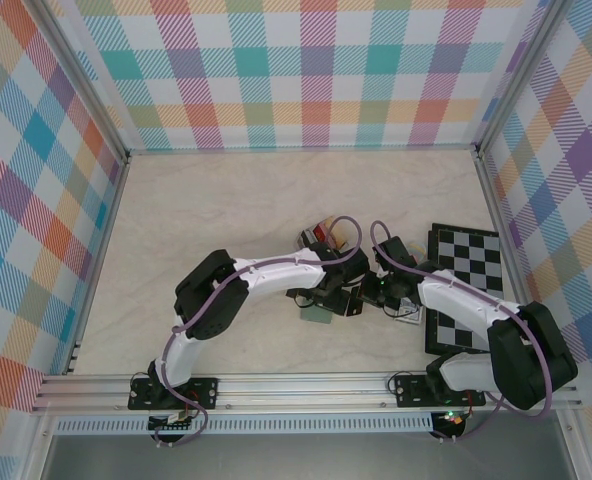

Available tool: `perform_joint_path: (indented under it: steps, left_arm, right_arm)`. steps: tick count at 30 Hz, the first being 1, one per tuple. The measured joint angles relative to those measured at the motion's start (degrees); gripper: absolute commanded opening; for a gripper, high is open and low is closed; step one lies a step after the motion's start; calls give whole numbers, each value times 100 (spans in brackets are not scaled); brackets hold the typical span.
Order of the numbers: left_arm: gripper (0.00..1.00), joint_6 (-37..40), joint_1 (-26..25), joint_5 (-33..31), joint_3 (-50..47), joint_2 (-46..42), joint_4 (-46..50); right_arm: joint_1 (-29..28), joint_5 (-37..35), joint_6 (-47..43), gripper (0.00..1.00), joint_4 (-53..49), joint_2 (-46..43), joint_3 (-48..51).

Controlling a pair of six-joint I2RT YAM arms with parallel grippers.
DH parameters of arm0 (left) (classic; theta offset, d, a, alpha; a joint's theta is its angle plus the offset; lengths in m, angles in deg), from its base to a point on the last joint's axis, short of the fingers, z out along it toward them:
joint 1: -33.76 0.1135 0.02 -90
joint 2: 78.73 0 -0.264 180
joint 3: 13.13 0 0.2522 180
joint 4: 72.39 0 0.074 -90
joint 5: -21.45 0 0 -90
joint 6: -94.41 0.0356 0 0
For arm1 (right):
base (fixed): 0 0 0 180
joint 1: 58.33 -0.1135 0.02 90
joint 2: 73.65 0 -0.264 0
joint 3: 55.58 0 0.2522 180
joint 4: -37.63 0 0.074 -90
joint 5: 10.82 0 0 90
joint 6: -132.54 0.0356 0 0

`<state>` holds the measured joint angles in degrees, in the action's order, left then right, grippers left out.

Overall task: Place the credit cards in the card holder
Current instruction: Open the card holder at the center of the table.

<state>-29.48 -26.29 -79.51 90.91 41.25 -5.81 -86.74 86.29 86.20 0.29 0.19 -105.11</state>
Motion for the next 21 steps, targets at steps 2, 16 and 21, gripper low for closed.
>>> perform_joint_path:
  steps: [2, 16, 21]
  left_arm:
    - [95, -24, 0, -59, 0, -2, 0]
    - [74, -144, -7, -518, -4, -531, 155]
    - [57, -146, 63, -616, -186, -820, 146]
  right_arm:
    - [0, -20, 0, 4, 0, 26, -2]
    - [31, -90, -92, 3, -79, 256, -144]
    - [31, -111, -109, 3, -138, 328, -219]
